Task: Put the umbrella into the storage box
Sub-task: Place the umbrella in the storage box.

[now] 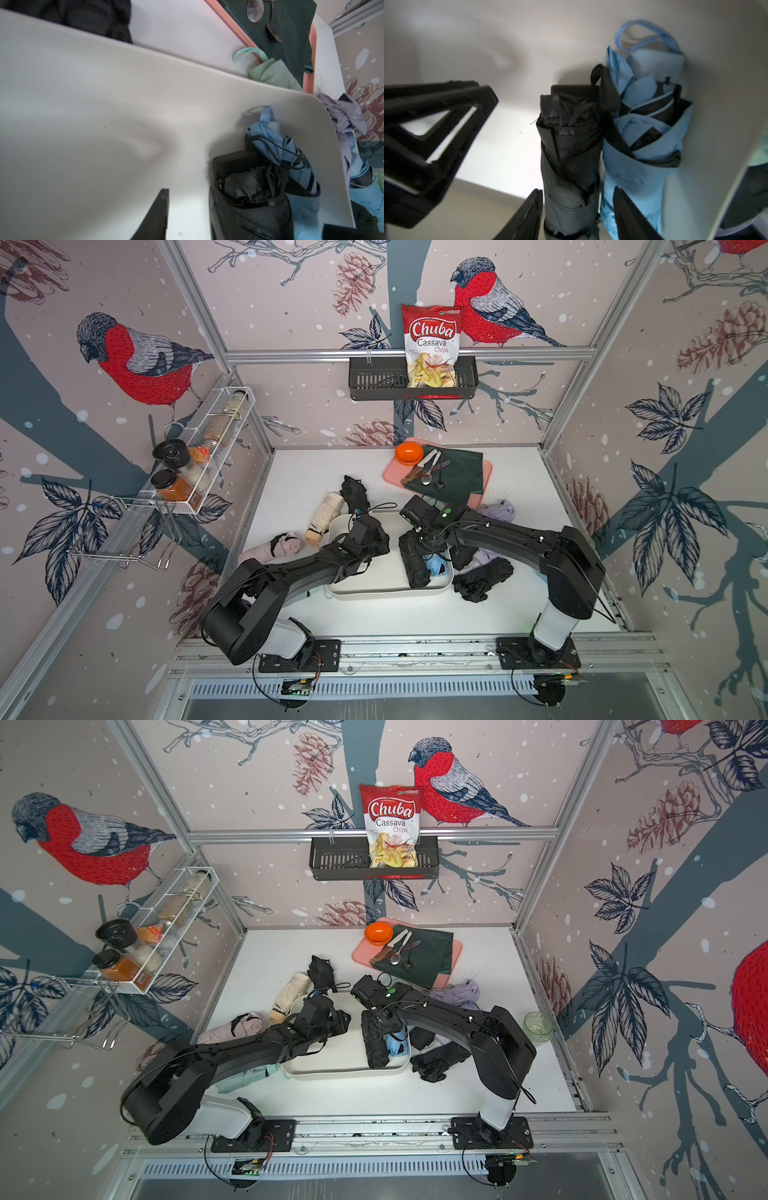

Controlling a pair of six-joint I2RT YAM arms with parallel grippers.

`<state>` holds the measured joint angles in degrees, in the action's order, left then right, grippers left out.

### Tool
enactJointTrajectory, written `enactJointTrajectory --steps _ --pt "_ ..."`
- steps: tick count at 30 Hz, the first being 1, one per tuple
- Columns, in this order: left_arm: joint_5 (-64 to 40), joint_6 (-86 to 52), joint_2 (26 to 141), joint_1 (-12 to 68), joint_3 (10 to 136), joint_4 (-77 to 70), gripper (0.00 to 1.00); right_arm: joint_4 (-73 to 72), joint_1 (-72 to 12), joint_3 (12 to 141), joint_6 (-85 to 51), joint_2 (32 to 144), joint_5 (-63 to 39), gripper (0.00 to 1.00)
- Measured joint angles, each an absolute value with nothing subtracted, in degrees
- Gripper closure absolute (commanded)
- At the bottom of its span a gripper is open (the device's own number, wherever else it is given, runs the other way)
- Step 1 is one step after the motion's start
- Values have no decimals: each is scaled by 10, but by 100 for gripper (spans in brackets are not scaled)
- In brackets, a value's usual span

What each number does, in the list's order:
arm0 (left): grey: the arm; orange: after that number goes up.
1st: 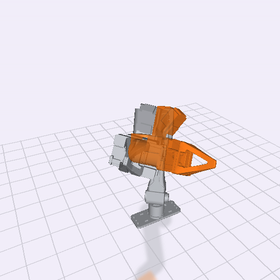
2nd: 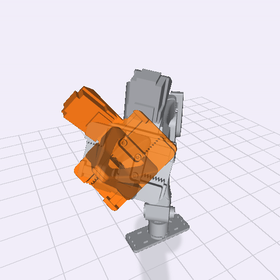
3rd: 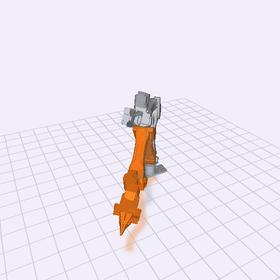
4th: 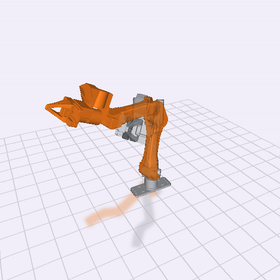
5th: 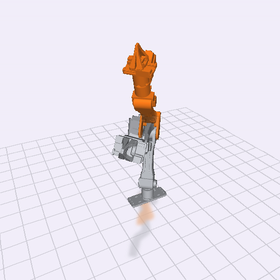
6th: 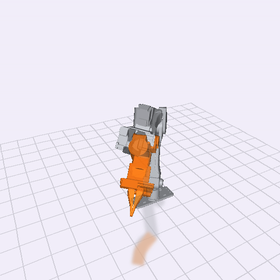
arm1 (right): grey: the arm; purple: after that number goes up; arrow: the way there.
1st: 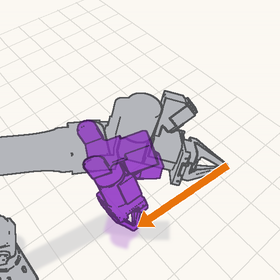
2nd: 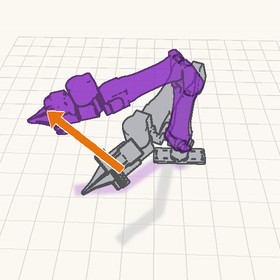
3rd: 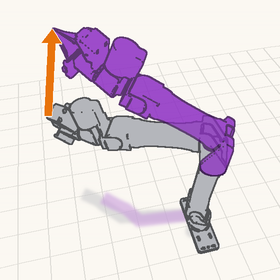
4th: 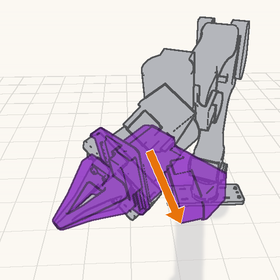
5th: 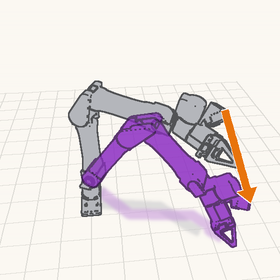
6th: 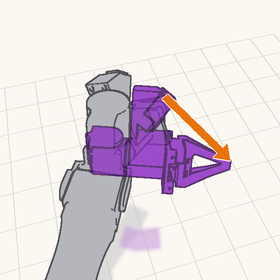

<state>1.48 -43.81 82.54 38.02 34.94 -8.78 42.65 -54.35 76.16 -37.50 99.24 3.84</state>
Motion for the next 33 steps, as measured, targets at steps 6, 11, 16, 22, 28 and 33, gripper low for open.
enactJointTrajectory --steps 6,11,16,22,28,33 --pt "-5 -425 863 414 370 -99 72 420 -505 722 -387 917 61 56" --pt "-16 -419 889 418 381 -113 77 395 -445 643 -405 862 66 68" --pt "-26 -415 908 418 392 -120 80 353 -412 584 -407 839 51 70" --pt "-32 -414 917 418 394 -132 80 291 -406 561 -406 849 12 74" --pt "-44 -416 927 418 394 -152 80 261 -405 560 -404 868 -5 75" --pt "-44 -419 930 418 390 -163 76 258 -405 560 -404 869 -5 72"
